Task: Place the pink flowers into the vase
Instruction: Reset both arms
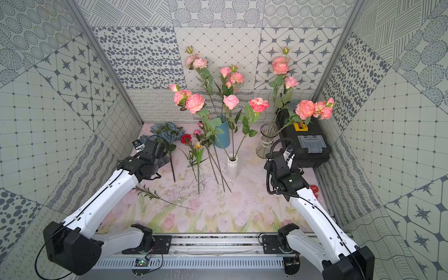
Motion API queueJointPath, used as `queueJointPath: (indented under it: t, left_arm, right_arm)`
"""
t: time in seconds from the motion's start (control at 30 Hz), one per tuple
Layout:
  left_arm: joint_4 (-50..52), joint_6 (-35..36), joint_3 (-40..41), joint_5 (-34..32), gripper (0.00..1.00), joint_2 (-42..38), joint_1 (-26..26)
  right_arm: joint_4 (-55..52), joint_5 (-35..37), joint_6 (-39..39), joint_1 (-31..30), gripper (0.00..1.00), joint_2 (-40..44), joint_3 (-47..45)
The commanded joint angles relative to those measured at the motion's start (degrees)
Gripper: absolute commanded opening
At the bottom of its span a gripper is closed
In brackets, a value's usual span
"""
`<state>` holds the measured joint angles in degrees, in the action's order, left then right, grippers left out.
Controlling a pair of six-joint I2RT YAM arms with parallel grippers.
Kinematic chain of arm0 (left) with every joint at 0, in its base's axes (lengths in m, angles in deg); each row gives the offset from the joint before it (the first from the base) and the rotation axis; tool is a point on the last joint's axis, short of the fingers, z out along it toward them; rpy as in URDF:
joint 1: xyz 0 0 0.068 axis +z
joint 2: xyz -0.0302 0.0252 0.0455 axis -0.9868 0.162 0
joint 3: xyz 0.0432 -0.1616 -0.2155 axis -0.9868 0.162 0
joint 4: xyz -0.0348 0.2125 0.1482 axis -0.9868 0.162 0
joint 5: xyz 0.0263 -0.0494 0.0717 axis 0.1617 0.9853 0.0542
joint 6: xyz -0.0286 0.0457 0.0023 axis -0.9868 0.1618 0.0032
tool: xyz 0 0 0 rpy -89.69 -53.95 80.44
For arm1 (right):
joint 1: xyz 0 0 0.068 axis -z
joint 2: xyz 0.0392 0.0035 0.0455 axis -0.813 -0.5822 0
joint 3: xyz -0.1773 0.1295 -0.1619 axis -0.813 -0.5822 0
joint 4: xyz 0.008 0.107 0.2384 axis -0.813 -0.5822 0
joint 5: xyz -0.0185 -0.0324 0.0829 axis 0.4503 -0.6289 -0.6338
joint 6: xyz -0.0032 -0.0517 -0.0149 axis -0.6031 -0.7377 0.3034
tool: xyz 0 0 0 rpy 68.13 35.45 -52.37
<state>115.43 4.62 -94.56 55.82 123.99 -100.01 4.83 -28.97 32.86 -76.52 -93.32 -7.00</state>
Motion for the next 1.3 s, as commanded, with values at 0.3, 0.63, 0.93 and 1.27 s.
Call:
queueJointPath:
  t: [0.3,0.63,0.93,1.27]
  left_arm:
    - [3.4,3.4,-2.4,-10.0,0.99,6.6,1.2]
    - [-8.7,12.3,4.8,-2.4,0.99,0.2,3.7]
    - [-24.3,25.9,10.6,11.2,0.98,-3.3,8.6]
    - [-38.3,27.3,18.9,17.9,0.99,-5.3,12.7]
  right_arm:
    - [12.1,-6.2,-14.5,0.5,0.98,3.9,-3.8]
    - [13.1,-9.0,-13.2,1.9,0.98,0.9,-5.2]
    - [15.6,-18.1,-10.4,8.4,0.98,4.5,-8.8]
    - [16.3,-24.3,-11.5,12.3,0.98,4.2,-9.1]
